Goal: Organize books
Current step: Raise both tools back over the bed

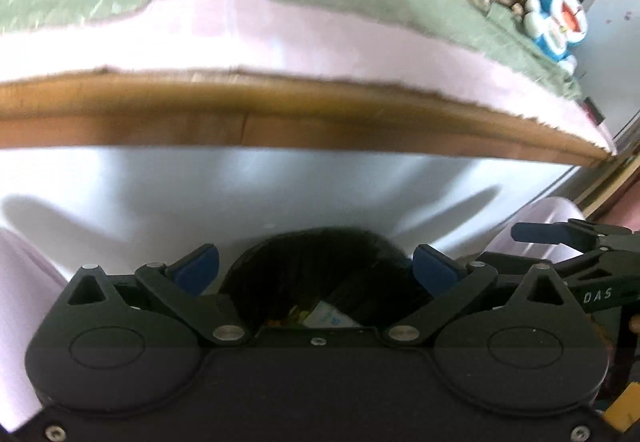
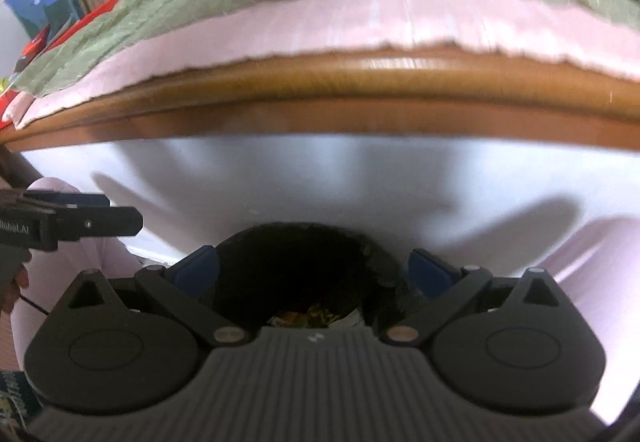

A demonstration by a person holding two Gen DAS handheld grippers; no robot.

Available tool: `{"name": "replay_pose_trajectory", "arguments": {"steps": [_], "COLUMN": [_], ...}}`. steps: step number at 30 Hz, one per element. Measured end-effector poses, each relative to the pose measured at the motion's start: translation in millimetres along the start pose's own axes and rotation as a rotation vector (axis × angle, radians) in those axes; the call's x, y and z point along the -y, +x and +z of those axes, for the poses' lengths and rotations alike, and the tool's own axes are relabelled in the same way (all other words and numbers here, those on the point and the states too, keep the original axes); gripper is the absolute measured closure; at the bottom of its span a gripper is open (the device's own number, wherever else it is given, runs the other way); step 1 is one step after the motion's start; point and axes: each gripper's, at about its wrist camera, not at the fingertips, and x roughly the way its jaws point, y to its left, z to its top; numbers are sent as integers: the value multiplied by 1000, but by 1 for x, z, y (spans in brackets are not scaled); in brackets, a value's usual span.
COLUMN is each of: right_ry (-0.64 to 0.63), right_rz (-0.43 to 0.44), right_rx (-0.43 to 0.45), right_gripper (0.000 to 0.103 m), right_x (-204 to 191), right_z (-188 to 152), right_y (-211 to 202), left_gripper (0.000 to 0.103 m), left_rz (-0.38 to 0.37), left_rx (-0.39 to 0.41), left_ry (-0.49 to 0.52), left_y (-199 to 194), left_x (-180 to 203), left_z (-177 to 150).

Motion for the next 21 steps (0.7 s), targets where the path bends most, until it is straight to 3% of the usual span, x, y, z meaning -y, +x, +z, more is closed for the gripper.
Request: {"name": "replay_pose_trajectory", "arguments": {"steps": [3,9,11,12,14,16,21], "right_ry": [-82,-202,-183,-176,-178,-189,-157], "right_rz": [24,124,135,124,55,-1,-11], "right_rx": [42,210,306,338,368,375,325], "right_gripper": [0,2,25,43,65,75,84], "right_x": [-6,1,12,19,25,29,35], "right_z": [9,43,62,71,98,125,195], "right_y": [-16,-58,-69,-72,-66,-50,11], "left_gripper": [0,0,0,0,0,0,0], "left_rz": [-15,-19,-25,-34,-51,-66,-114], "left_rx": [23,17,14,11,0,-12,-38], "left_ry": [8,-12,-12,-14,-21,-19,12], "left_y": [-7,-2,3,4,10,15,25], "left_x": [3,1,0,-1,-1,0,11], "left_z": [7,14,13,14,14,16,22]}}
